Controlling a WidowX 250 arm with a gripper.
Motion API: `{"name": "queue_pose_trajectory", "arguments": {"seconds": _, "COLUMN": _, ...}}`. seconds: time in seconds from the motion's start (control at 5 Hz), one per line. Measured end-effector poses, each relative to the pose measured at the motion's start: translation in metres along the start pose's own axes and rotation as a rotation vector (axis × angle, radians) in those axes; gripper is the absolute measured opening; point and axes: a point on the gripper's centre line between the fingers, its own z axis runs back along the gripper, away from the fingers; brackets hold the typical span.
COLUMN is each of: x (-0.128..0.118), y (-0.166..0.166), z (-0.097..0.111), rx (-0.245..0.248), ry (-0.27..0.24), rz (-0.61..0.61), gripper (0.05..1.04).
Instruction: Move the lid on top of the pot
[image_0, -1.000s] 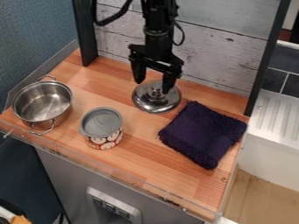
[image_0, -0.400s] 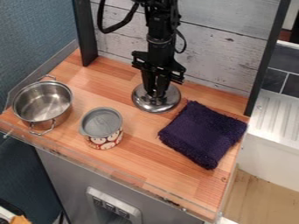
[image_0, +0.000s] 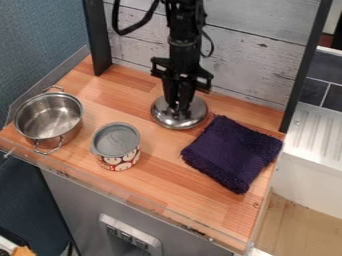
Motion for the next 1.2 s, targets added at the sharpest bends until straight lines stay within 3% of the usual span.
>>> {"name": "queue_pose_trajectory", "arguments": {"seconds": 0.2, "x": -0.004, "y": 0.025, "z": 0.068, "rx": -0.027, "ry": -0.131, "rz": 0.071, "gripper": 0.284}}
{"name": "queue_pose_trajectory", "arguments": {"seconds": 0.4, "x": -0.039, "y": 0.059, "z": 0.097, "rx": -0.037, "ry": -0.158, "rz": 0.153, "gripper": 0.284}}
{"name": "queue_pose_trajectory", "arguments": {"seconds": 0.6, "x": -0.084, "y": 0.097, "z": 0.105, "rx": -0.03, "ry": -0.134, "rz": 0.227, "gripper": 0.284}}
{"name": "queue_pose_trajectory", "arguments": {"seconds": 0.8, "x": -0.124, "y": 0.124, "z": 0.091, "rx": -0.021, "ry": -0.083, "rz": 0.299, "gripper": 0.284}}
{"name": "queue_pose_trajectory", "arguments": {"seconds": 1.0, "x": -0.147, "y": 0.145, "z": 0.071, "rx": 0.024, "ry": -0.072, "rz": 0.355, "gripper": 0.284}}
{"name": "queue_pose_trajectory", "arguments": {"seconds": 1.2, "x": -0.144, "y": 0.154, "z": 0.048, "rx": 0.033, "ry": -0.056, "rz": 0.393, "gripper": 0.284}}
